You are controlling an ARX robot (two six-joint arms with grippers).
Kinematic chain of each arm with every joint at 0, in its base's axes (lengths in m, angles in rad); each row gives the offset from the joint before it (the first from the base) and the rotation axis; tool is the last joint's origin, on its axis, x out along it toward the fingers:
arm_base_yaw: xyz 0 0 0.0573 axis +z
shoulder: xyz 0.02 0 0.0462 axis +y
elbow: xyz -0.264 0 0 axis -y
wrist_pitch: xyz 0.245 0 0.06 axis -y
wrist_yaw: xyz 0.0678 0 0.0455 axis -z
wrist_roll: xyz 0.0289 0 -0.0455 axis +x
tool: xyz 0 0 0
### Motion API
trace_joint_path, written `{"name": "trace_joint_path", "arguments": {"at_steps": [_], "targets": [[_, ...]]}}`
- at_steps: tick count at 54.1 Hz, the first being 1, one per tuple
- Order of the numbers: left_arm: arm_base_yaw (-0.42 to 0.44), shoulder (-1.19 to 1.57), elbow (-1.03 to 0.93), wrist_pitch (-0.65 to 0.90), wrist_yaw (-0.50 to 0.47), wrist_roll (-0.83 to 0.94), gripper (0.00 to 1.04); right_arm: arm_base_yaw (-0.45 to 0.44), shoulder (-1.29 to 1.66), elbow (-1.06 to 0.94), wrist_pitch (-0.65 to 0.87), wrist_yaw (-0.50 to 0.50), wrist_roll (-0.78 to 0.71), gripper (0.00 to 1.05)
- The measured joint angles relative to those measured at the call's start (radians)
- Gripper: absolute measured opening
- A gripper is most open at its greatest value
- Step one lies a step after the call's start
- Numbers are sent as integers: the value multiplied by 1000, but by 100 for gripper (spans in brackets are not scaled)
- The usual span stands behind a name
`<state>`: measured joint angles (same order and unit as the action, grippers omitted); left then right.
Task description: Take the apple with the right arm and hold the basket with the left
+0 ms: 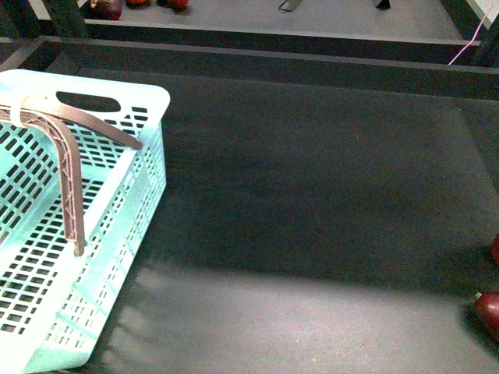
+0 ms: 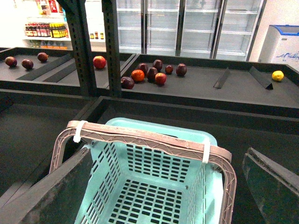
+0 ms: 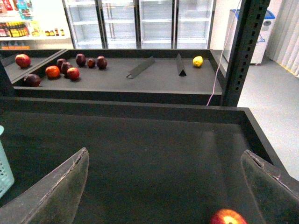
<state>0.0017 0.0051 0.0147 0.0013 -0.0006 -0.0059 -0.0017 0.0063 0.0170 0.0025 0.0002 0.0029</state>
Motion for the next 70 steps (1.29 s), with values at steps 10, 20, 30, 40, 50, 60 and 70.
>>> {"name": "trace_joint_path", "arguments": {"at_steps": [10, 20, 30, 40, 50, 60, 70], "targets": [[0, 0, 0, 0, 0, 0, 98, 0, 0, 0, 0, 0, 0, 96], [0, 0, 0, 0, 0, 0, 98, 0, 0, 0, 0, 0, 0, 96], [0, 0, 0, 0, 0, 0, 98, 0, 0, 0, 0, 0, 0, 96], [0, 0, 0, 0, 0, 0, 98, 0, 0, 0, 0, 0, 0, 96], [0, 0, 0, 0, 1, 0, 98, 0, 0, 0, 0, 0, 0, 96], [58, 357, 164, -215, 254, -401, 98, 0, 0, 0, 0, 0, 0, 96], [92, 886, 313, 202, 294, -676, 98, 0, 0, 0, 0, 0, 0, 96]]}}
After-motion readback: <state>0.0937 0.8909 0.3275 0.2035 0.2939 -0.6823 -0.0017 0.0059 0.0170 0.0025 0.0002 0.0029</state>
